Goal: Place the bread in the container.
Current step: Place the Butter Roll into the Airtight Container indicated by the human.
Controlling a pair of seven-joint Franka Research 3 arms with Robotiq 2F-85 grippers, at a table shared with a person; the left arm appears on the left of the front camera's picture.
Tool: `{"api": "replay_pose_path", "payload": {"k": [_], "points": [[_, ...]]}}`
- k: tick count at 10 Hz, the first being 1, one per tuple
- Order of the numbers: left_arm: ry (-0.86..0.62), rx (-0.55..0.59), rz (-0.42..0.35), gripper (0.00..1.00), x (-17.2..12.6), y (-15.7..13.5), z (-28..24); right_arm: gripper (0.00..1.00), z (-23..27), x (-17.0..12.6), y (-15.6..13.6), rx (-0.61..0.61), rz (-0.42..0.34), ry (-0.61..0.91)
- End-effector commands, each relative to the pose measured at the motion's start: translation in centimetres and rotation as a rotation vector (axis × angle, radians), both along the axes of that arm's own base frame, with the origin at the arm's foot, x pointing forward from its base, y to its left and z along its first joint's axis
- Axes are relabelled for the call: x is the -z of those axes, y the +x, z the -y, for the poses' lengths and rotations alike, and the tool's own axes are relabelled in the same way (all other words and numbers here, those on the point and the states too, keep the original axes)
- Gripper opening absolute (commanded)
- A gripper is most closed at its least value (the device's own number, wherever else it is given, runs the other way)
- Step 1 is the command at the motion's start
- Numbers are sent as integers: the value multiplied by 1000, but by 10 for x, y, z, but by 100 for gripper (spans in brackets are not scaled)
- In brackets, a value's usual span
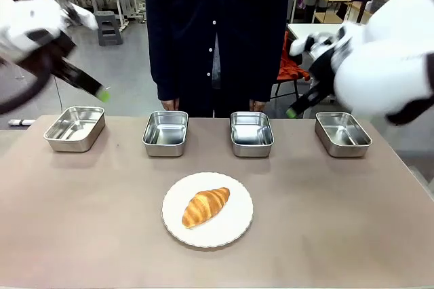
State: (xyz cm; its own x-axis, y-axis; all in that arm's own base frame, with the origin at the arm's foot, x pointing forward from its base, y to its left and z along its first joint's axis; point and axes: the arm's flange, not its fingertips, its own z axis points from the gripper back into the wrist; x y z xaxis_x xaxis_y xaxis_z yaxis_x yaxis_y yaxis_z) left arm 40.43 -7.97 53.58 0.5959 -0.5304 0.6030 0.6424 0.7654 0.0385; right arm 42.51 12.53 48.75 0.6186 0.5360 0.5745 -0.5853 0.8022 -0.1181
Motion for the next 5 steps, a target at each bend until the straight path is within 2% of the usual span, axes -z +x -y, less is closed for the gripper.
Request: {"api": "replay_pose_path", "payload": {"k": [1, 3, 5], "points": [[-7, 84, -58, 100, -15, 20, -62, 100, 59, -29, 10, -43, -6, 66], [-68, 235, -50, 100, -32, 23, -134, 100, 125, -49, 13, -105, -13, 144], [-132, 286, 8, 100, -35, 15, -198, 100, 178, -48, 13, -148, -14, 255]]}}
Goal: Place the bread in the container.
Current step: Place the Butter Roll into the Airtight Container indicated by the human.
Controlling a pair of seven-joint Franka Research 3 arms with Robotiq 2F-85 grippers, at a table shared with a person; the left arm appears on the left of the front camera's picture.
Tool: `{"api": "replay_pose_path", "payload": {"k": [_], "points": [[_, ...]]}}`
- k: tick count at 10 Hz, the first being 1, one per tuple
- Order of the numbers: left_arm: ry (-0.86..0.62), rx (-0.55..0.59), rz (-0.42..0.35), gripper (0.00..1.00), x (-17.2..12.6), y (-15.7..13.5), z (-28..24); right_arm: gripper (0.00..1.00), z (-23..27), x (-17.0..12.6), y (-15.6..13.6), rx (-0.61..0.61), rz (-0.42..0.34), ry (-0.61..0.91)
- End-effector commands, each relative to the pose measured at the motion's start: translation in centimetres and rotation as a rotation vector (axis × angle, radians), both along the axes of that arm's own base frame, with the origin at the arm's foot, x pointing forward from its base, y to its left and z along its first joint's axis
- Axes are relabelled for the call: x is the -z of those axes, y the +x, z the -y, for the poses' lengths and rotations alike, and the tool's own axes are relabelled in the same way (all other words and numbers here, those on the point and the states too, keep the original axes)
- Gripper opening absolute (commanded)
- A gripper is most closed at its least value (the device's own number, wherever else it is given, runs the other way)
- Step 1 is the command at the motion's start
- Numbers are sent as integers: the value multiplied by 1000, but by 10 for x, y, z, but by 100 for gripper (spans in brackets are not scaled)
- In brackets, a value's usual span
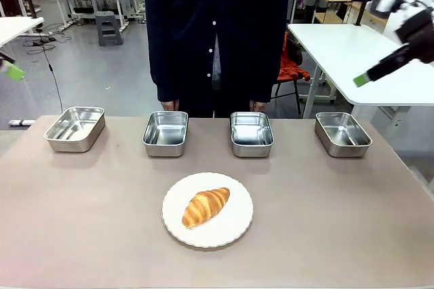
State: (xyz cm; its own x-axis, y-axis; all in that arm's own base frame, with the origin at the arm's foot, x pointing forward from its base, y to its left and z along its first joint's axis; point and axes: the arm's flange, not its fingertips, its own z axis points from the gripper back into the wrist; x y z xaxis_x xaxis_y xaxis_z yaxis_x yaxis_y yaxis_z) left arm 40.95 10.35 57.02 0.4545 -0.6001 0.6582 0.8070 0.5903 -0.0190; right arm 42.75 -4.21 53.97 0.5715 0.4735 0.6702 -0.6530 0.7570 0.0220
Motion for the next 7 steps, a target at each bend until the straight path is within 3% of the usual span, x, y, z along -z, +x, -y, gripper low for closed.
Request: {"api": "replay_pose_path", "payload": {"k": [1, 2, 3, 7], "points": [[-68, 41, 36, 100, 0, 4, -28, 100, 27, 9, 13, -77, -3, 117], [-77, 3, 83, 100, -1, -2, -39, 100, 32, 14, 14, -85, 35, 116], [-32, 18, 28, 100, -1, -5, -26, 100, 22, 4, -1, -24, 2, 55], [-29, 6, 25, 100, 1, -4, -31, 100, 22, 4, -1, -24, 2, 55]]}}
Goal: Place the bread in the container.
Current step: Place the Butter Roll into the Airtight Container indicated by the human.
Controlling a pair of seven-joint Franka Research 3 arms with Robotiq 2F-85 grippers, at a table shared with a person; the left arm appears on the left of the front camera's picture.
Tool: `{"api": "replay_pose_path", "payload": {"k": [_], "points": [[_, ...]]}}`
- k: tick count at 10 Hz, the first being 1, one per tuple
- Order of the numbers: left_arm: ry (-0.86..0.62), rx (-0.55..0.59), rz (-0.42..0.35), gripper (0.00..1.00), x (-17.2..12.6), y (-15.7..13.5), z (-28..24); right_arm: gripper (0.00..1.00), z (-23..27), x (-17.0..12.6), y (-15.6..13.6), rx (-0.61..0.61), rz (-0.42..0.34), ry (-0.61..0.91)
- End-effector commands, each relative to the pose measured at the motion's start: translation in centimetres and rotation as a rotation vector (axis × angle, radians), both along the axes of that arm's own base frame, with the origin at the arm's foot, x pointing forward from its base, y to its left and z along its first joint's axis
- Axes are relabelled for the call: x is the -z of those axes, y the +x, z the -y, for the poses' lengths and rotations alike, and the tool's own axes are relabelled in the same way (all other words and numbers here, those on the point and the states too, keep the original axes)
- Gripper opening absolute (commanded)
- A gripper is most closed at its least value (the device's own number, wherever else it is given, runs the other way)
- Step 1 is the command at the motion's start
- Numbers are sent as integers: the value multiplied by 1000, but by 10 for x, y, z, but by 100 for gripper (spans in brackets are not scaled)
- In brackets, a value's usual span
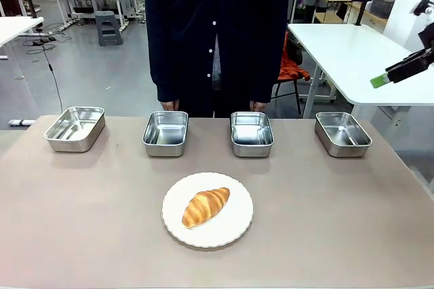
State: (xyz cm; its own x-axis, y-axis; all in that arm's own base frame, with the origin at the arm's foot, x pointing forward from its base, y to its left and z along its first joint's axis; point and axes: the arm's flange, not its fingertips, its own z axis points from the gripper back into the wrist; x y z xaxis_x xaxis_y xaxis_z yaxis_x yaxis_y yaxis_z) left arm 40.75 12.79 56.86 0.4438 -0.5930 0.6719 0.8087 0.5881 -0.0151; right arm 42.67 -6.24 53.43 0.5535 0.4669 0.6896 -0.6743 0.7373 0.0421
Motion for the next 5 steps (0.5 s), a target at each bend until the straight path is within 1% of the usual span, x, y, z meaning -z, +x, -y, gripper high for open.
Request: {"api": "replay_pose_path", "payload": {"k": [1, 3, 5], "points": [[-69, -19, 90, 100, -11, -6, -20, 100, 1, 1, 0, -2, 0, 7], [-124, -64, 157, 100, -29, -10, -46, 100, 24, -12, 13, 2, 15, 50], [-212, -81, 215, 100, -38, -17, -54, 100, 43, -23, 17, -10, 35, 111]]}}
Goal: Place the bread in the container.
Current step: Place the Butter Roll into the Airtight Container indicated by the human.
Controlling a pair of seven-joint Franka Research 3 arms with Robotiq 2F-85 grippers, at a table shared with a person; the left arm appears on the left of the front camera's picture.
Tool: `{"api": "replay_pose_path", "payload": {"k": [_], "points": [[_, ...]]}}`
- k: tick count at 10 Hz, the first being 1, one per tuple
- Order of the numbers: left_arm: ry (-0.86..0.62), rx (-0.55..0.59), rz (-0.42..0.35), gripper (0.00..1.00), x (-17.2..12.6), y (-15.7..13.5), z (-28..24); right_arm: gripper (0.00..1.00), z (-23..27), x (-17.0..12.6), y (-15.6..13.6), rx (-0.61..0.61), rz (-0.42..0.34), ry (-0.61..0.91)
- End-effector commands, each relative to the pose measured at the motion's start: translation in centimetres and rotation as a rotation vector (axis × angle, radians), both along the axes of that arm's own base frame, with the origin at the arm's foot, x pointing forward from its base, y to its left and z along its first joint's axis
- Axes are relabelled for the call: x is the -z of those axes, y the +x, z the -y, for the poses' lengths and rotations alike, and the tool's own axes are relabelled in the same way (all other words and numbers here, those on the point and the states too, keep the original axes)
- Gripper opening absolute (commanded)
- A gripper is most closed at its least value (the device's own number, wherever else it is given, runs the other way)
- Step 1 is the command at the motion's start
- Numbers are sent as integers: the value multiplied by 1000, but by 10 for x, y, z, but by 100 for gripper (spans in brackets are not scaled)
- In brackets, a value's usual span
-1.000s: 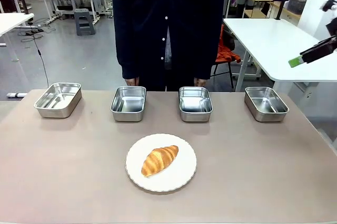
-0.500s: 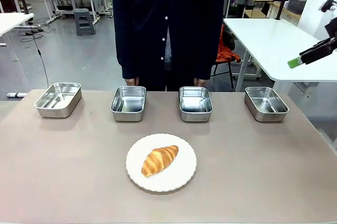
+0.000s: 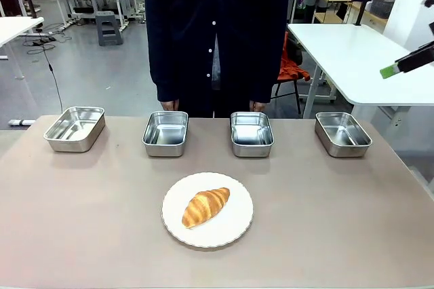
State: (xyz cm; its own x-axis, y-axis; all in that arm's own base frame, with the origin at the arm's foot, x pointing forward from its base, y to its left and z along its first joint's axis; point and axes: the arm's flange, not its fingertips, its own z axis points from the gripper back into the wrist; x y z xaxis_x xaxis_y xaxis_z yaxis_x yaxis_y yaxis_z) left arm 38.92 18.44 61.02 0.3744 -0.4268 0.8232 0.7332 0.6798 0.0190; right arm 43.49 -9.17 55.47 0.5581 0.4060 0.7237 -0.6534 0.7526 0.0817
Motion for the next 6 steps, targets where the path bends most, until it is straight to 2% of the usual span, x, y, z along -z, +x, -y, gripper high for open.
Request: {"api": "replay_pose_path", "payload": {"k": [1, 6], "points": [[-77, 48, 61, 100, 1, -2, 6, 100, 19, -8, 9, -41, 29, 74], [-158, -6, 69, 100, -2, -9, 23, 100, 26, -16, 9, -22, 50, 119]]}}
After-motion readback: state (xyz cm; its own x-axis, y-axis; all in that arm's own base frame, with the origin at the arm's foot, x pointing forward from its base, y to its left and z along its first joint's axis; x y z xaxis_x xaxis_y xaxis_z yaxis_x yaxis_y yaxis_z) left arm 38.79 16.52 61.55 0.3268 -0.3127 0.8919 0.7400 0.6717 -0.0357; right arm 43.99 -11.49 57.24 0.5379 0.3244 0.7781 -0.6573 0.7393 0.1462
